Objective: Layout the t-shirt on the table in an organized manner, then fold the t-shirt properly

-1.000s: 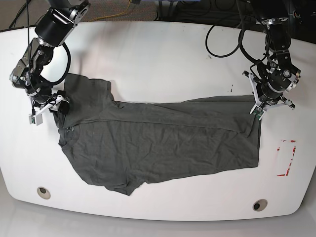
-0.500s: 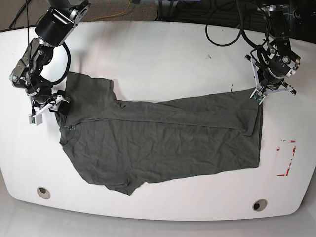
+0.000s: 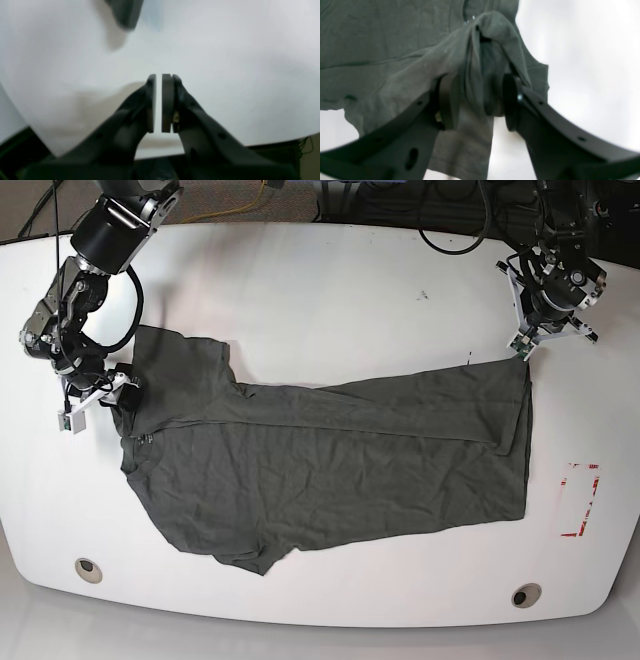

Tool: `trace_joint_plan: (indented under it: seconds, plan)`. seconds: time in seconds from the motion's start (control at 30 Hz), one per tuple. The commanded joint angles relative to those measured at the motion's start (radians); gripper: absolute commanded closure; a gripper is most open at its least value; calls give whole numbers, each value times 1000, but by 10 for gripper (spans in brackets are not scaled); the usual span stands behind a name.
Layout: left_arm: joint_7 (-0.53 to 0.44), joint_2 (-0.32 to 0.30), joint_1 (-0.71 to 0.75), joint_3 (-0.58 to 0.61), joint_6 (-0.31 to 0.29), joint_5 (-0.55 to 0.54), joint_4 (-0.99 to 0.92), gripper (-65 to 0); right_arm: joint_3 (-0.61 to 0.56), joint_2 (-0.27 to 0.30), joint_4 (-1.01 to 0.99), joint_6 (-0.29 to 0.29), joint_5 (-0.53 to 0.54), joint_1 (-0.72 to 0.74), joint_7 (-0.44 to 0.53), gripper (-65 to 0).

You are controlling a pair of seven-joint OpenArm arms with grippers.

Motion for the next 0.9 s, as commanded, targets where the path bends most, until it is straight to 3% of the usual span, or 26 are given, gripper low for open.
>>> trace_joint_plan:
  seconds: [0.0,0.07,0.17,0.23,0.37,0.47,0.6,0.87]
  plan:
    - [-11,-15,-21,-19,6,4,23,-32,2,19,20,4,19,20,18,-259]
    - [-11,-15,-48,-19,6,4,23,-47,2,20,20,4,19,20,18,-259]
    - [-11,-15,-82,-19,6,4,23,-135,0,19,20,4,19,20,18,-259]
    - [-9,-15,-107,-19,6,6,23,-217,0,19,20,4,19,20,18,-261]
    - [-8,-14,-168,-20,6,6,23,-448,0,17,20,4,19,20,18,-261]
    - [-6,-12,-186,-20,6,7,22,-544,0,17,20,4,19,20,18,-261]
    - [-6,-11,-219,-19,6,9,15,-581,0,17,20,4,19,20,18,-261]
    - [-9,9,-251,18,6,9,-40,-583,0,20,20,4,19,20,18,-261]
